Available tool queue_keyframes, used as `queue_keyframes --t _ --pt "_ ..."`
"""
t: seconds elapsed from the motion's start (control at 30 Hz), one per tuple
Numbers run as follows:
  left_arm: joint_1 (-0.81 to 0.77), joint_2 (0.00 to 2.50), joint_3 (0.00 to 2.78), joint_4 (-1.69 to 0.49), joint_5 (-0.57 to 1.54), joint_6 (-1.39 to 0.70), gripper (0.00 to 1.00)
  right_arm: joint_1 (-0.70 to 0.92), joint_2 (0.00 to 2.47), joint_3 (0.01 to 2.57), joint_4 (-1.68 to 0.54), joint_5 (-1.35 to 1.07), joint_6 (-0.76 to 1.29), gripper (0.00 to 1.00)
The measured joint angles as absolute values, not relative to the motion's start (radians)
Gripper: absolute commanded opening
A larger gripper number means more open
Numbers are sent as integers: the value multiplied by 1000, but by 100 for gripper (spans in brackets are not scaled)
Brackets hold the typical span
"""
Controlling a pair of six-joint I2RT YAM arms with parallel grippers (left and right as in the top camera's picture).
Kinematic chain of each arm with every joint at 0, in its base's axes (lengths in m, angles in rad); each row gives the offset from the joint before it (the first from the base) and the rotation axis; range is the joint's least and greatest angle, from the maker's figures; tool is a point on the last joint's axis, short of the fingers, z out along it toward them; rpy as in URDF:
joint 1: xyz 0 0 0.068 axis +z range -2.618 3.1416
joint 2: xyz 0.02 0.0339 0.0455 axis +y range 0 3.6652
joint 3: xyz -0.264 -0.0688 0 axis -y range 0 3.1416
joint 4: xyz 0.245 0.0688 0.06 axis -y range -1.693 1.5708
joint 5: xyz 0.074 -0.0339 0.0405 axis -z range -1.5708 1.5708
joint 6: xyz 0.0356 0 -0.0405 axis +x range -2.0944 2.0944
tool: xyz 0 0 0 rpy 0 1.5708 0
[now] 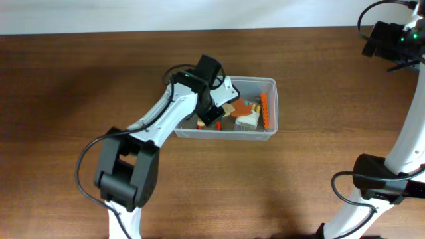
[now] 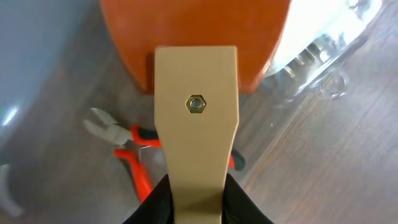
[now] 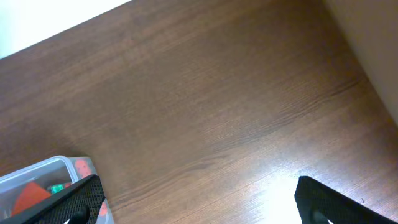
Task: Pack container
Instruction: 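Lift the orange scraper and lower it into the box, then open the left gripper and raise it out of the box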
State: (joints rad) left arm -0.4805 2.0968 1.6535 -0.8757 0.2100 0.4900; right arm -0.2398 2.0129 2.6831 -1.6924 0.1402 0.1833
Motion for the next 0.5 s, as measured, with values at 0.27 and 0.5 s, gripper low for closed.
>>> queue_keyframes --t 0.27,0.5 --pt "-480 2117 1660 -870 211 490 99 -240 2013 2683 -1692 140 183 99" --pt "-464 2119 1809 -998 210 427 99 -240 2013 2683 -1692 141 183 99"
